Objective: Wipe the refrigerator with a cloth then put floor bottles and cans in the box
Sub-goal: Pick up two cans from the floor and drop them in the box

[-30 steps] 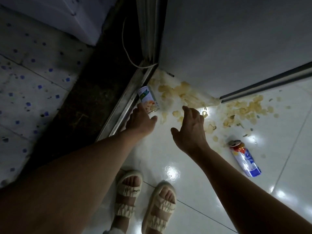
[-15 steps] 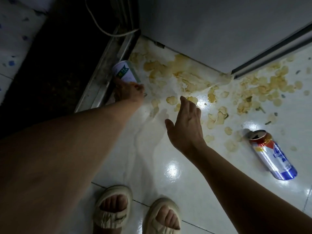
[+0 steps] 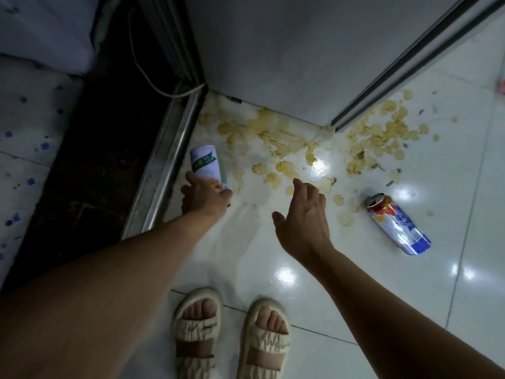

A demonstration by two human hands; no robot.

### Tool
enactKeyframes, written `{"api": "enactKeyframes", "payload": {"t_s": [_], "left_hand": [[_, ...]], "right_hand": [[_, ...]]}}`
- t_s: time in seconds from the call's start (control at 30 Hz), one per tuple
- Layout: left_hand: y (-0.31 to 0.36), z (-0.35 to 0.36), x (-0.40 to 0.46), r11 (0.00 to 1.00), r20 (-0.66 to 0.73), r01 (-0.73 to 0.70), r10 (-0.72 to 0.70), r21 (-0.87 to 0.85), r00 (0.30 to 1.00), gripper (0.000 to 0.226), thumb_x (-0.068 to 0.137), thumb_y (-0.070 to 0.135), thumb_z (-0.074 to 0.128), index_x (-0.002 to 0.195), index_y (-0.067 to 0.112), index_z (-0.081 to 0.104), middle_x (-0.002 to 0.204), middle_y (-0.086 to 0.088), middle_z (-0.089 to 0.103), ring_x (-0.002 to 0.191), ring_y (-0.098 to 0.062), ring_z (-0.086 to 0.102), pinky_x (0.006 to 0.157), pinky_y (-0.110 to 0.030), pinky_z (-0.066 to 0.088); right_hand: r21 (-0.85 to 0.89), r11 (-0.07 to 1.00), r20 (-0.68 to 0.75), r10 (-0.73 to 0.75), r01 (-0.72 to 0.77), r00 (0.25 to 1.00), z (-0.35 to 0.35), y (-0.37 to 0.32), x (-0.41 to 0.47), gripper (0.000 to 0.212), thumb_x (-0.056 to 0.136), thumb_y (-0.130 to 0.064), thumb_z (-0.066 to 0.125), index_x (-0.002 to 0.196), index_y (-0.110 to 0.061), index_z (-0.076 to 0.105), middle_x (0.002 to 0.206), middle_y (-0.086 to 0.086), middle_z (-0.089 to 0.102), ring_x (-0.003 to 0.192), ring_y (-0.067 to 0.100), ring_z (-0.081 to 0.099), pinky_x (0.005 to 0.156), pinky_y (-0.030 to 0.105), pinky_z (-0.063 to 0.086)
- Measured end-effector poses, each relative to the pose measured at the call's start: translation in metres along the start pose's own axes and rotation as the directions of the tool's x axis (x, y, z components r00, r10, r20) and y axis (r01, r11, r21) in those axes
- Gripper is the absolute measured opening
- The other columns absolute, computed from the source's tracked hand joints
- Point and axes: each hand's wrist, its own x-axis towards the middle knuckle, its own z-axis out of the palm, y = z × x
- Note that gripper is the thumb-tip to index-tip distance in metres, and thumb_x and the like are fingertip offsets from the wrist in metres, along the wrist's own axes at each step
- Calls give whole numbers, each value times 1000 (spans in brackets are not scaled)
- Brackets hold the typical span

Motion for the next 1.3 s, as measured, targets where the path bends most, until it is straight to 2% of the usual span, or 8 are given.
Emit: {"api": "enactKeyframes", "payload": {"t_s": [0.1,0.17,0.23,0.5,0.77,0.97,1.1,1.3], "left_hand": [[-3,-22,-45,998,74,-57,56,22,996,76,79,28,61,137,-3,22,128,-30,43,112,-44,47,91,-40,40],[2,-36,-81,990,50,-73,67,122,996,72,80,36,61,131,-1,24,123,-28,44,107,-42,49,77,-36,34],[11,-49,-119,987,48,-87,82,135,996,72,76,39,65,127,5,27,120,-25,47,103,-42,51,71,-35,31],[72,-58,-223,948,190,-248,211,201,959,68,79,39,64,126,6,28,122,-23,48,104,-42,52,71,-35,36],[129,9,-296,900,240,-337,275,277,931,70,79,41,63,128,6,27,123,-20,47,105,-38,51,73,-34,35],[176,77,-336,939,206,-256,210,230,956,70,79,40,65,128,7,28,123,-19,48,106,-37,51,81,-39,45],[198,118,-342,948,206,-249,207,200,956,70,79,40,65,129,7,29,123,-17,49,107,-34,51,75,-34,42],[199,163,-314,934,189,-288,250,212,950,72,78,37,67,130,6,28,125,-20,47,108,-37,51,82,-39,46]], "right_hand": [[9,999,-32,35,-34,999,-35,-1,-34,74,88,-26,59,146,-10,15,148,12,25,134,29,22,106,35,30],[15,997,-55,71,-70,996,-60,2,-56,74,88,-27,59,146,-10,16,148,12,25,134,29,23,106,36,30],[27,993,-70,119,-118,990,-85,9,-78,74,88,-28,59,146,-11,16,149,11,25,134,28,22,107,36,30],[91,946,-116,322,-313,940,-165,68,-139,71,89,-29,58,145,-11,19,149,12,26,135,29,23,107,39,31],[116,921,-89,383,-372,920,-209,182,-147,70,88,-25,59,144,-9,20,146,11,28,130,28,27,103,35,32],[175,931,-25,330,-321,944,-221,260,-132,70,86,-21,60,143,-8,21,145,13,30,129,29,30,102,36,34],[168,940,20,299,-298,954,-211,297,-115,72,86,-22,62,144,-8,21,146,13,29,131,29,29,103,36,35],[136,949,72,276,-284,958,-170,328,-80,75,83,-23,65,143,-10,22,144,11,32,129,28,32,100,36,37]]}}
